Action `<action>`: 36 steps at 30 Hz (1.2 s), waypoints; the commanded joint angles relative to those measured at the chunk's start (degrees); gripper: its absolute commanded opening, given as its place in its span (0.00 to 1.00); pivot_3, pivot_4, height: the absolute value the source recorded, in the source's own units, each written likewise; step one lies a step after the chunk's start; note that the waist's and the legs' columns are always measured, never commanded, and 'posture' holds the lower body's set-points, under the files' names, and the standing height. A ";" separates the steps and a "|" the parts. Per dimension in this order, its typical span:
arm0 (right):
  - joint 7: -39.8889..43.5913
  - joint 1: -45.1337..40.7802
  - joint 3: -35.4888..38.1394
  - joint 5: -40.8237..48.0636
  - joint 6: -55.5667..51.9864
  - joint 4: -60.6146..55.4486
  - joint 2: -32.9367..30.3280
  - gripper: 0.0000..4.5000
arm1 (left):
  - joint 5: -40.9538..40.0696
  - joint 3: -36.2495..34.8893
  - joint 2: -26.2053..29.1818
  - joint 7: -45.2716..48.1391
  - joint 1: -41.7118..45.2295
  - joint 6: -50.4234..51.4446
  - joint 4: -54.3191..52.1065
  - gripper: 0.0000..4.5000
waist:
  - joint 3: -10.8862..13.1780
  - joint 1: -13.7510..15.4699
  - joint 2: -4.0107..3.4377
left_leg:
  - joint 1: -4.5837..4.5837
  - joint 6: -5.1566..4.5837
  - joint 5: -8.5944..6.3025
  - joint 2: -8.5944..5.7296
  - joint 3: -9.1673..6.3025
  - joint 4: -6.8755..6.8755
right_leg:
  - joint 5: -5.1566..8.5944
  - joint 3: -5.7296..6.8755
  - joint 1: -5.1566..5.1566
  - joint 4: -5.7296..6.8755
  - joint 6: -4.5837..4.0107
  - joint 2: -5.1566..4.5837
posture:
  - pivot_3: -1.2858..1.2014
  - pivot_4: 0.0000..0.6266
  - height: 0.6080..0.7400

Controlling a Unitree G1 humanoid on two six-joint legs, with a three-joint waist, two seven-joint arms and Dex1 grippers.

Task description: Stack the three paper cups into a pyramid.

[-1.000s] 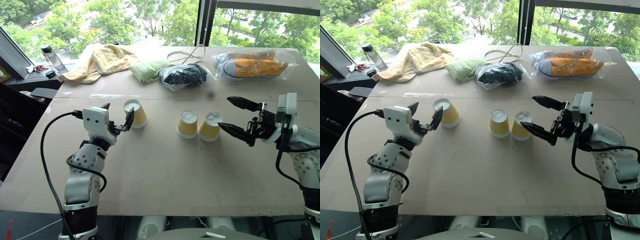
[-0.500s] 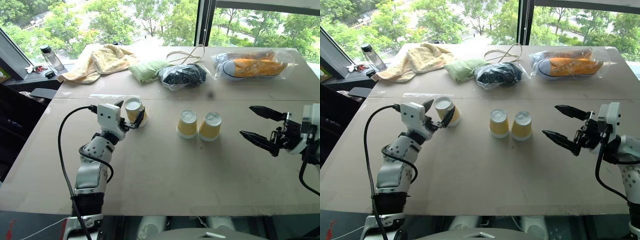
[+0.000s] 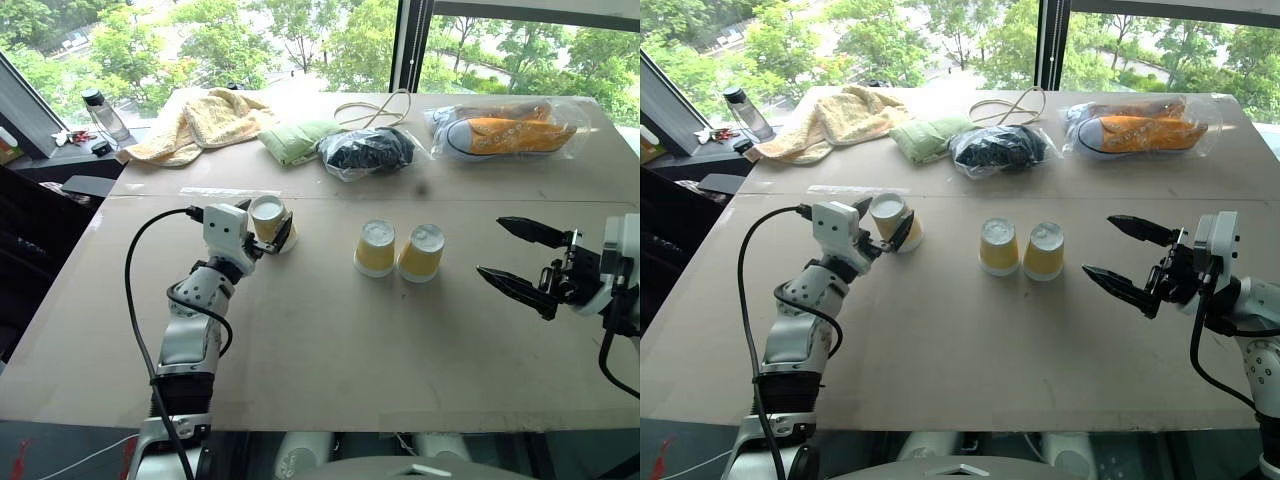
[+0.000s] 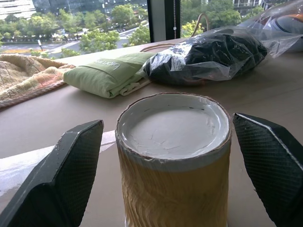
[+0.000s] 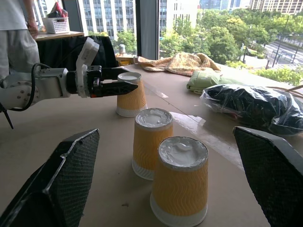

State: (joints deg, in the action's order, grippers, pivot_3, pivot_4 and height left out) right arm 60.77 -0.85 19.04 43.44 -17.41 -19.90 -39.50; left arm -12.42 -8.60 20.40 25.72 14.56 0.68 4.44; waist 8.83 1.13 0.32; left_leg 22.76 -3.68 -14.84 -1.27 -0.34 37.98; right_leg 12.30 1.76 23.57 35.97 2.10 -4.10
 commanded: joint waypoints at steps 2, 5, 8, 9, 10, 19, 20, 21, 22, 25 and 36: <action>-0.17 0.19 2.02 1.37 0.54 -2.18 -0.36 1.00 | -0.48 -0.11 0.49 1.39 1.02 -1.48 -0.06 0.94 | 0.00 0.01 0.00 | 0.00 0.00 0.00 0.00 0.00 0.00 | 0.00 0.00 0.00 0.00 0.00 0.00 | 0.52 0.24 1.00; 0.07 0.09 1.77 1.59 0.40 -2.69 -0.47 1.00 | -0.30 0.16 0.18 1.55 1.46 -1.41 0.37 0.73 | 0.00 0.01 0.00 | 0.00 0.00 0.00 0.00 0.00 0.00 | 0.00 0.00 0.00 0.00 0.00 -0.01 | 0.52 0.24 1.00; 0.31 0.11 1.54 1.67 0.12 -2.96 -0.72 1.00 | 0.82 0.65 0.12 1.17 1.91 -1.65 0.67 0.54 | 0.00 0.02 0.00 | 0.00 0.00 0.00 0.00 0.00 0.00 | 0.00 0.00 0.00 0.00 0.00 -0.01 | 0.52 0.24 1.00; 0.55 0.18 1.45 1.43 0.30 -2.87 -0.84 1.00 | 0.85 0.53 -0.06 0.93 2.07 -1.80 0.66 0.54 | 0.00 0.02 0.00 | 0.00 0.00 0.00 0.00 0.00 0.00 | 0.00 0.00 0.00 0.00 0.00 0.00 | 0.52 0.24 1.00; 0.71 0.23 1.40 1.27 0.43 -2.81 -0.92 1.00 | 0.86 0.43 -0.19 0.78 2.18 -1.90 0.64 0.54 | 0.00 0.03 0.00 | 0.00 0.00 0.00 0.00 0.00 0.00 | 0.00 0.00 0.00 0.00 0.00 0.00 | 0.52 0.24 1.00; 2.19 3.04 3.27 0.75 1.73 -0.94 -1.33 1.00 | -6.80 4.82 1.13 11.08 9.73 7.44 -7.07 0.54 | -0.01 0.88 0.07 | 0.08 0.00 0.00 0.00 -0.04 0.10 | 0.00 0.06 0.00 0.00 0.00 0.00 | 0.52 0.24 1.00; 2.38 3.29 3.63 0.65 2.02 -0.50 -1.34 1.00 | -7.67 6.13 1.30 12.98 11.28 9.03 -8.10 0.54 | -0.01 0.98 0.07 | 0.11 0.00 0.00 -0.01 -0.05 0.16 | 0.00 0.07 -0.02 0.01 0.01 0.00 | 0.52 0.24 1.00; 2.59 3.62 3.97 0.50 2.34 -0.08 -1.28 1.00 | -9.54 7.43 1.28 15.13 12.83 11.46 -9.33 0.54 | -0.01 1.11 0.07 | 0.12 0.00 0.00 -0.01 -0.06 0.22 | 0.00 0.08 -0.03 0.01 0.01 0.01 | 0.52 0.24 1.00; 2.77 3.97 4.23 0.34 2.60 0.26 -1.17 1.00 | -11.09 8.53 1.26 16.89 14.30 13.68 -10.27 0.54 | -0.01 1.21 0.07 | 0.12 0.00 0.00 -0.03 -0.05 0.23 | 0.00 0.07 -0.04 0.01 0.01 0.00 | 0.52 0.24 1.00; 3.64 6.04 4.66 -0.59 3.88 0.97 -0.80 1.00 | -13.89 12.31 1.01 22.16 19.68 19.02 -10.88 0.54 | -0.01 1.14 0.07 | 0.12 -0.02 -0.01 -0.05 -0.04 0.25 | 0.00 0.04 -0.07 0.00 0.01 0.03 | 0.52 0.24 1.00; -0.22 10.54 5.22 -0.47 4.95 -3.59 1.66 1.00 | -10.68 19.29 -2.47 31.86 30.71 17.48 -0.25 0.54 | 0.01 0.21 0.06 | 0.01 -0.05 -0.01 -0.02 0.05 0.29 | 0.02 -0.09 -0.06 0.14 0.03 0.49 | 0.52 0.24 1.00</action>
State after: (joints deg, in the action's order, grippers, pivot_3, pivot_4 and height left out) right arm 61.43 9.21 22.45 42.01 -13.11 -20.52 -37.96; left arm -23.71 10.13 18.15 56.21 43.46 20.06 4.04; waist 8.84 1.34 0.38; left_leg 22.78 -3.73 -14.85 -1.30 -0.30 38.28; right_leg 12.31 1.67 23.51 36.11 2.12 -3.61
